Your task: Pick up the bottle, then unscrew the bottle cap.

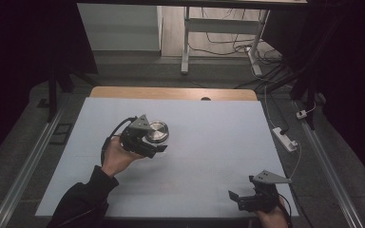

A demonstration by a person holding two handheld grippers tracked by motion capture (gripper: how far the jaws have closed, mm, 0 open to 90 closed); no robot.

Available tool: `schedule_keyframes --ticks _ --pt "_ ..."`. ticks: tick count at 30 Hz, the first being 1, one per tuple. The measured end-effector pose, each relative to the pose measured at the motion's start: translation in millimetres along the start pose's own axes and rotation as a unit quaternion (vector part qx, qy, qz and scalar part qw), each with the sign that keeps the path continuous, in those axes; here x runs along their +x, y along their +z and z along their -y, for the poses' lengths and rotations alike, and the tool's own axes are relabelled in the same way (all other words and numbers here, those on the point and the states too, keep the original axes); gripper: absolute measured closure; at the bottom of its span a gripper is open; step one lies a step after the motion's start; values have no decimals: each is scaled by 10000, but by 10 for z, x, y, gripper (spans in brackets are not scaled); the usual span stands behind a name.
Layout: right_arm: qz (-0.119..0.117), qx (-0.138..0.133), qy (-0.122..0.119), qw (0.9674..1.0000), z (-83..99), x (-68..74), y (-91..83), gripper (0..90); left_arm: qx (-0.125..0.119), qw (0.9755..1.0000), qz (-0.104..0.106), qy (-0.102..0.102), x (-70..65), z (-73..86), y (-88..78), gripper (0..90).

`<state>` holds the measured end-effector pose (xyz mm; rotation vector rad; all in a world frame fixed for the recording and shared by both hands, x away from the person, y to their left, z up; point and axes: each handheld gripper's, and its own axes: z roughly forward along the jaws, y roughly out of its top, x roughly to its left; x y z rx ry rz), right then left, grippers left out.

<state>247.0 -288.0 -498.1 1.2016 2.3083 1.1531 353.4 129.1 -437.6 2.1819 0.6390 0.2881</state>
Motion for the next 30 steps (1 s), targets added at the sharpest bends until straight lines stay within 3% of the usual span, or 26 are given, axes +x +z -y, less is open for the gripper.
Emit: schedule_keyframes --ticks 14,30 --pt "-11 -13 -30 10000 1 4 -1 0 136 9988 305 345 -253 -115 42 151" --pt "-11 -108 -79 9999 -5 13 -21 0 157 9986 401 297 -280 -80 56 151"
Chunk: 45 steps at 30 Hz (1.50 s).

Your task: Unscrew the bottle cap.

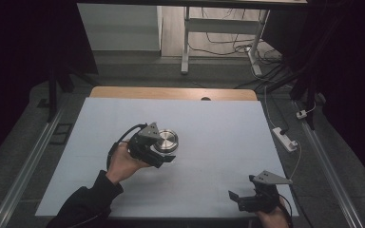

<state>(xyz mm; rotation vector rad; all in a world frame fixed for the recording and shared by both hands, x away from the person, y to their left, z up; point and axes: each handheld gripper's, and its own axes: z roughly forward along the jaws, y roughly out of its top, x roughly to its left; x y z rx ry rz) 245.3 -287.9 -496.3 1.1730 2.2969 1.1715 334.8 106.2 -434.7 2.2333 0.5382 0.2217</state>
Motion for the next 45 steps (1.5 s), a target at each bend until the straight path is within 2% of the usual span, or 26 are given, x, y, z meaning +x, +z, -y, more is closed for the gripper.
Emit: schedule_keyframes --ticks 10,18,24,29,36,45 --pt "-195 -157 -91 9996 -84 73 -23 0 -3 10000 2 3 15 32 -1 151" --pt "-395 -284 -316 9983 -200 172 3 0 -33 10000 13 17 14 41 -15 151" --pt "-703 -361 -486 9957 -358 273 60 0 -55 10000 19 36 13 40 -37 151" --pt "-803 -388 -577 9943 -458 330 95 0 -48 10000 20 6 14 51 -34 151" --pt "-1108 -375 -750 9903 -661 444 199 0 -35 10000 14 -25 28 64 -29 151" --pt "-1310 -381 -967 9859 -881 577 307 0 -62 10000 4 -14 30 65 -51 151"
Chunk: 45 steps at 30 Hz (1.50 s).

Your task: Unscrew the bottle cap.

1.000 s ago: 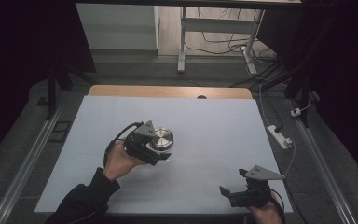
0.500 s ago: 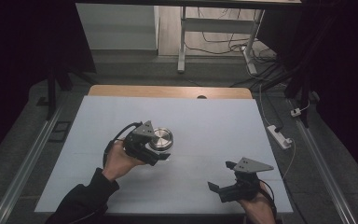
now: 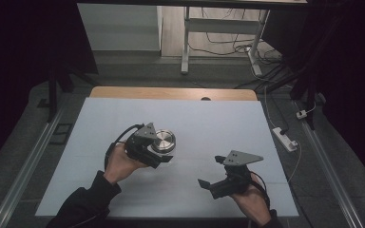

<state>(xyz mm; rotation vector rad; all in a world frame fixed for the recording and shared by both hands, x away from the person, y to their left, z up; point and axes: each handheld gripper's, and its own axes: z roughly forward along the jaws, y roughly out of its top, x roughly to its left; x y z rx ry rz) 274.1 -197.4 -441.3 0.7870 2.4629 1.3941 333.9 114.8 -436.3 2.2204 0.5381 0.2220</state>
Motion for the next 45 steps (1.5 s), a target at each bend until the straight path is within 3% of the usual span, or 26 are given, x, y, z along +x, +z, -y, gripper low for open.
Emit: schedule_keyframes --ticks 4,9,23,45 --pt "-47 11 -126 9999 -120 17 89 0 -6 10000 -3 2 4 4 -4 151" --pt "-113 51 -114 9999 -214 6 177 0 5 10000 -22 1 11 11 -11 151" --pt "-32 88 -270 9996 -496 36 363 0 23 10000 -25 18 19 24 -3 152" --pt "-95 48 -219 9997 -920 49 653 0 95 9999 -39 25 4 52 65 151"
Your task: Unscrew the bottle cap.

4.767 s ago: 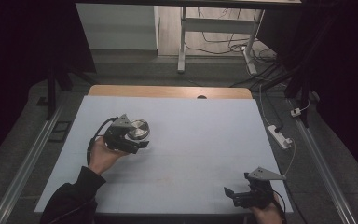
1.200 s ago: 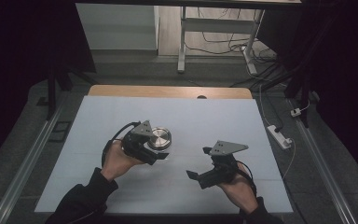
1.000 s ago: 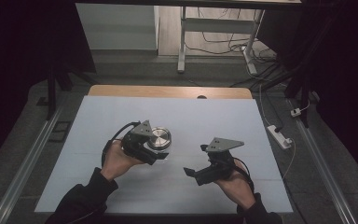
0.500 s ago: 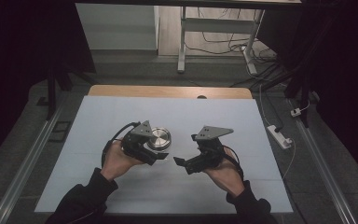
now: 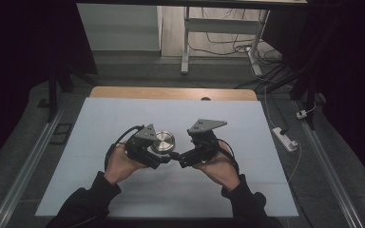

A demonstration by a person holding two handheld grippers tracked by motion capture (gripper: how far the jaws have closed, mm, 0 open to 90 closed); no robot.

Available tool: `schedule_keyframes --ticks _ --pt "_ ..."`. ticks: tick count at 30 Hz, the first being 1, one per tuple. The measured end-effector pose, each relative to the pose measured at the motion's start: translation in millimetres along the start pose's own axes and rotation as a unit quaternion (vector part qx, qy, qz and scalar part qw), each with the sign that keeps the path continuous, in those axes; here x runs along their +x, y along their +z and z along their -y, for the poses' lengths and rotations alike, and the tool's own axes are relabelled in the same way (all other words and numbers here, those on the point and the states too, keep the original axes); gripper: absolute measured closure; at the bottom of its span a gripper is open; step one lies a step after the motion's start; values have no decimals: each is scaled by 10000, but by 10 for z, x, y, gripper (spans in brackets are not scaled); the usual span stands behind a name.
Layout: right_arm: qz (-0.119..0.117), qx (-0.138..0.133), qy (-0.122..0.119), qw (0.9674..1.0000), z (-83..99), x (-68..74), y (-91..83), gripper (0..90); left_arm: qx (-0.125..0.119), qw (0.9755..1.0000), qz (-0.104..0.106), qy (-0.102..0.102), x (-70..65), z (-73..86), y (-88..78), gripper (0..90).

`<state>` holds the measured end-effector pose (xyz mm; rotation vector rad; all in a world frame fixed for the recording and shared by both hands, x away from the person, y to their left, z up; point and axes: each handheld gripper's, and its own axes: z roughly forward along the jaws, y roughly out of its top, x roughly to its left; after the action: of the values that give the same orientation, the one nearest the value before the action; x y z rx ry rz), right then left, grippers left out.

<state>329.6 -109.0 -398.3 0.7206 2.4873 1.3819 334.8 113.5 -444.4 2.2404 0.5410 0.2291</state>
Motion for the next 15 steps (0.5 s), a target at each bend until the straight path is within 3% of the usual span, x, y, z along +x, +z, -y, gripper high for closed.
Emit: schedule_keyframes --ticks 11,15 --pt "-17 88 -95 9999 -111 80 253 3 41 9999 -79 -121 -32 0 59 152" --pt "-80 146 -128 9998 -103 81 347 59 68 9999 -85 -110 -43 -6 77 152"
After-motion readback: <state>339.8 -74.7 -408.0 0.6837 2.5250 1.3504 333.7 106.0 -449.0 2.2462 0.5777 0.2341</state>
